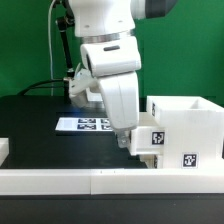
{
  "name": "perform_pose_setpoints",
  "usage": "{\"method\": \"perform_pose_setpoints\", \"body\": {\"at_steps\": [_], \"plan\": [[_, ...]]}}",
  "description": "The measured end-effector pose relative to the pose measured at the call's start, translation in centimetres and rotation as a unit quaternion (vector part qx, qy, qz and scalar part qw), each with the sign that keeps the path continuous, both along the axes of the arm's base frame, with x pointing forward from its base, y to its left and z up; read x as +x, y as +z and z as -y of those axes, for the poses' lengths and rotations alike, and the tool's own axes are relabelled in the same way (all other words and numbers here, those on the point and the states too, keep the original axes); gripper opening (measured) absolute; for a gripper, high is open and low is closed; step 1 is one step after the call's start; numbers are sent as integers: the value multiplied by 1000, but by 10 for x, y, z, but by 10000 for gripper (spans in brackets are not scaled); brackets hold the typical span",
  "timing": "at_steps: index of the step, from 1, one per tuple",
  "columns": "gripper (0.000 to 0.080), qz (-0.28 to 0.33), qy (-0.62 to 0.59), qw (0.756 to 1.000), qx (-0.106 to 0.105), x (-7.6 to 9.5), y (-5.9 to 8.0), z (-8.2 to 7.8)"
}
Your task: Assemble drawer
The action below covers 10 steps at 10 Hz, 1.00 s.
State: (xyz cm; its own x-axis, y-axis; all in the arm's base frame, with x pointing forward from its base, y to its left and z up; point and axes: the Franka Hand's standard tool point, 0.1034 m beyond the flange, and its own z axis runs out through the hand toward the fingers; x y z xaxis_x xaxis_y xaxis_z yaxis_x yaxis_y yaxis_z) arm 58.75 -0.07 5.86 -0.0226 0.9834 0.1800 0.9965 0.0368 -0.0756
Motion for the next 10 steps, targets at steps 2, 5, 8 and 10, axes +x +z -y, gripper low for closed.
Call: {"method": "perform_pose_setpoints", "body": {"at_steps": [2,5,8,10], "plan": [[649,-1,0,1000,0,0,0,-8],[649,-3,-7,1000,1,-1,0,-30],[649,-2,-11,1000,1,-1,0,-35],[649,-12,-4,1000,0,-3,0,-18]]}}
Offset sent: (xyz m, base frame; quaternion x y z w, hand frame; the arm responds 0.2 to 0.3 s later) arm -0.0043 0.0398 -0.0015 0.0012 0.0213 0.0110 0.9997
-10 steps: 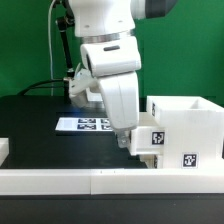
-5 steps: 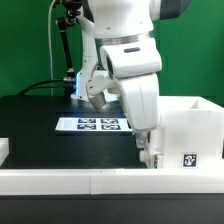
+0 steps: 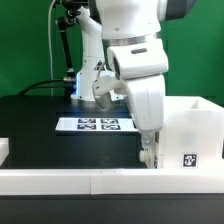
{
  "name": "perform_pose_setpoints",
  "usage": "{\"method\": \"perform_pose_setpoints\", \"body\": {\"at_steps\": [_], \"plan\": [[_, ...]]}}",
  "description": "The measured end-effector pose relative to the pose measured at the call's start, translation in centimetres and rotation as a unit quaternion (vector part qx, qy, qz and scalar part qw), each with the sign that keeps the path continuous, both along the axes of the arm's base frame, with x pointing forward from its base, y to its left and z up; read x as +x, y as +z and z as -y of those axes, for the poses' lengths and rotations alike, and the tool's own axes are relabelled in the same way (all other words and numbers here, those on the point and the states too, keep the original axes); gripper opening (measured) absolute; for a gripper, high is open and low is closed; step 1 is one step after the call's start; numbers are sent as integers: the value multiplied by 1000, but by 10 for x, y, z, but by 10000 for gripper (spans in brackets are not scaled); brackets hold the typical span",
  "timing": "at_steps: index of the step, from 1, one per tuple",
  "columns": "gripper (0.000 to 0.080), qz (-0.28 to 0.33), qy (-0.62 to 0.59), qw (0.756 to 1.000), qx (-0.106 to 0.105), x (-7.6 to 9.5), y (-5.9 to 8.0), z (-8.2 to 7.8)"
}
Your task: Assemble drawer
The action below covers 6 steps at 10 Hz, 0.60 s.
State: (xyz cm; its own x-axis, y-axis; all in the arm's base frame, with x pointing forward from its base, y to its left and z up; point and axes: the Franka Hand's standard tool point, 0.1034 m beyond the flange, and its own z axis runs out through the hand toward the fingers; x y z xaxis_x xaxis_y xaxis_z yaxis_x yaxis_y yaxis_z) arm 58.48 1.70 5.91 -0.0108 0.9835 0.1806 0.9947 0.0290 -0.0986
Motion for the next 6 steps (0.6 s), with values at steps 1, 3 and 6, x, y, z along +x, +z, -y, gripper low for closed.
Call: {"method": "perform_pose_setpoints", "body": {"at_steps": [1,3,6], "plan": [[649,-7,0,1000,-2,-1,2,20],[649,-5,-18,1000,-6,-2,8,46],[649,-8,-19,1000,-6,-4,5,45]]}}
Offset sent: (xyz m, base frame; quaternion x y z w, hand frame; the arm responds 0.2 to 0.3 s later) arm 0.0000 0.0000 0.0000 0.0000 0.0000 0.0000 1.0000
